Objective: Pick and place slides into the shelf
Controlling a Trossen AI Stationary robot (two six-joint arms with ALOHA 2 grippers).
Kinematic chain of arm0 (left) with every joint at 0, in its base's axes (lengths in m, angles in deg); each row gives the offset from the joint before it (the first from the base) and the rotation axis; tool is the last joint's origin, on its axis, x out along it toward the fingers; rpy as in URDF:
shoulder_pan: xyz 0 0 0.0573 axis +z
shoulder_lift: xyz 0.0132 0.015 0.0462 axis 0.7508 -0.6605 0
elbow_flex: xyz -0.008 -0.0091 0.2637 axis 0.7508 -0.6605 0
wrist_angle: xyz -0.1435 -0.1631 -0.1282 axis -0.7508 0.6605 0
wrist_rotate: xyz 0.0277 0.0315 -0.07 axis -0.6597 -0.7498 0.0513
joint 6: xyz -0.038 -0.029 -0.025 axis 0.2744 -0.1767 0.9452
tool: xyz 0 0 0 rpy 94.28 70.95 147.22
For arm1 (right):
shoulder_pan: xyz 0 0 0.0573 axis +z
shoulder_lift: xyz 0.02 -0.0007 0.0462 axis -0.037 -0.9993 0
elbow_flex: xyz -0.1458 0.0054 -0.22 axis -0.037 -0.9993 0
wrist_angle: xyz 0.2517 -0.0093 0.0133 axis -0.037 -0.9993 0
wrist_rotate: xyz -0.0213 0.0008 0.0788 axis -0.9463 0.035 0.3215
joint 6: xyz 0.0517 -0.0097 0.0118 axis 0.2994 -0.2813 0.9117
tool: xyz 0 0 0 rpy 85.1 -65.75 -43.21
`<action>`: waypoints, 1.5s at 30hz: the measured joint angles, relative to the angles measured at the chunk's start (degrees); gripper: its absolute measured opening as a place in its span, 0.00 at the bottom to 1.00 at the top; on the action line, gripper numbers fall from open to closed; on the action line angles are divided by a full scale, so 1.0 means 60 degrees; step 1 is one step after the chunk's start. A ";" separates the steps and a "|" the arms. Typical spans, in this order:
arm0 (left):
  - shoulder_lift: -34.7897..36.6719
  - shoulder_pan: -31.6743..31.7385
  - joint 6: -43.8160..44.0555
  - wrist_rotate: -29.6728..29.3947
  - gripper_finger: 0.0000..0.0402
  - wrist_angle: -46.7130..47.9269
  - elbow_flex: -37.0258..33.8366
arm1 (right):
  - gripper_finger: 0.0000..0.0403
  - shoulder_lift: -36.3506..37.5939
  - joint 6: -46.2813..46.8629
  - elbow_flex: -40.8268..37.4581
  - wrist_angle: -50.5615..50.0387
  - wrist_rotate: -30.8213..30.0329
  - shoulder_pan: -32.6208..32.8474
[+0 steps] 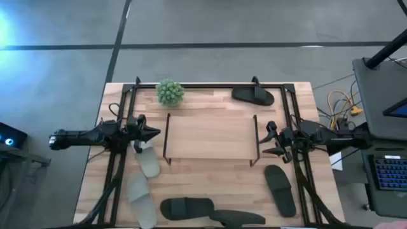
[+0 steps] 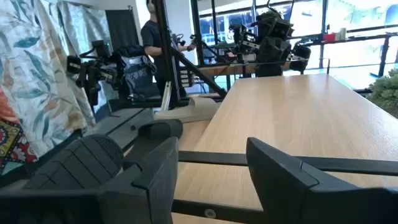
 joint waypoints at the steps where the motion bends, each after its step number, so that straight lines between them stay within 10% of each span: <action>1: 0.0000 -0.0002 0.0003 -0.0001 0.02 0.0000 0.0000 | 0.45 -0.0003 0.0000 0.0000 0.0002 0.0000 -0.0004; 37: 0.0000 -0.0003 0.0000 -0.0003 0.02 0.0000 0.0000 | 0.45 -0.0001 0.0004 0.0000 0.0062 -0.0074 -0.0003; 45: 0.0000 -0.0003 0.0002 -0.0002 0.02 0.0000 0.0002 | 0.45 -0.0002 0.4278 -0.0002 0.1267 -0.1639 -0.0004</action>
